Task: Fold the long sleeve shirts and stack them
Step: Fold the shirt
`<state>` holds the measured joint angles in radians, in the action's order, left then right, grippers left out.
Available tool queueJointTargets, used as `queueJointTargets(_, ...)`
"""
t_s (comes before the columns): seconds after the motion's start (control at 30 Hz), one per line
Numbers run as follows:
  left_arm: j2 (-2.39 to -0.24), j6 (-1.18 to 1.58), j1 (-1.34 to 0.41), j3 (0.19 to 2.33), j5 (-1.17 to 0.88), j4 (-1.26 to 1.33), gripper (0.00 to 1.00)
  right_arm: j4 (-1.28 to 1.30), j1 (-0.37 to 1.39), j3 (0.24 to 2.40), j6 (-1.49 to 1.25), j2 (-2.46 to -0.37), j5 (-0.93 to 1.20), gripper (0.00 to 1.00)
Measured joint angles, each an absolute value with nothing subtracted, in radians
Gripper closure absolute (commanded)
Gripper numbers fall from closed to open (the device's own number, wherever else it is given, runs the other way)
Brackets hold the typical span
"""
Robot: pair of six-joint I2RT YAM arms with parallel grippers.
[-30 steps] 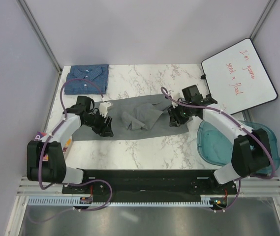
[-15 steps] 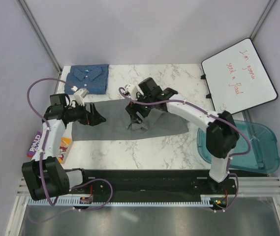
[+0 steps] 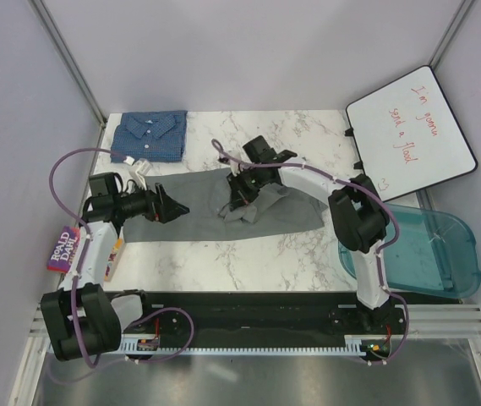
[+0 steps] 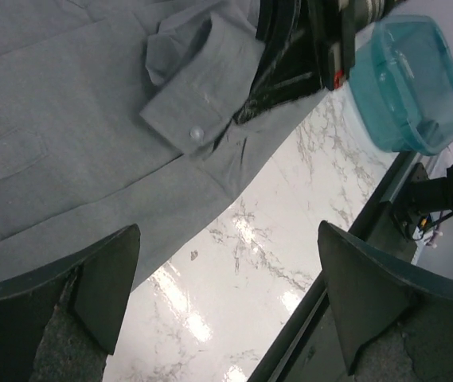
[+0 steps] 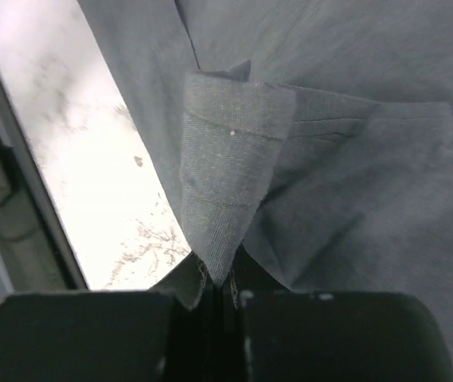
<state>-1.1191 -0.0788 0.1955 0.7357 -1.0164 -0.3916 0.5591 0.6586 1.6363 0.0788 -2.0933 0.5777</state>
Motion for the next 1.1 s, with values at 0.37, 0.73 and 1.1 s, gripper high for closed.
queueJointTargets(0.37,-1.382,0.392,-0.020,0.617,-0.962,0.170,0.14,0.371,0.408,1.579,-0.117,-2.117,0.974,1.00)
queueJointTargets(0.73,-1.643,0.729,-0.132,0.607,-0.918,0.608,0.15,0.228,0.417,1.499,-0.252,-2.126,1.149,1.00)
queueJointTargets(1.1,-1.781,0.897,-0.201,0.617,-0.917,0.841,0.26,0.178,0.417,1.490,-0.290,-2.126,1.182,0.97)
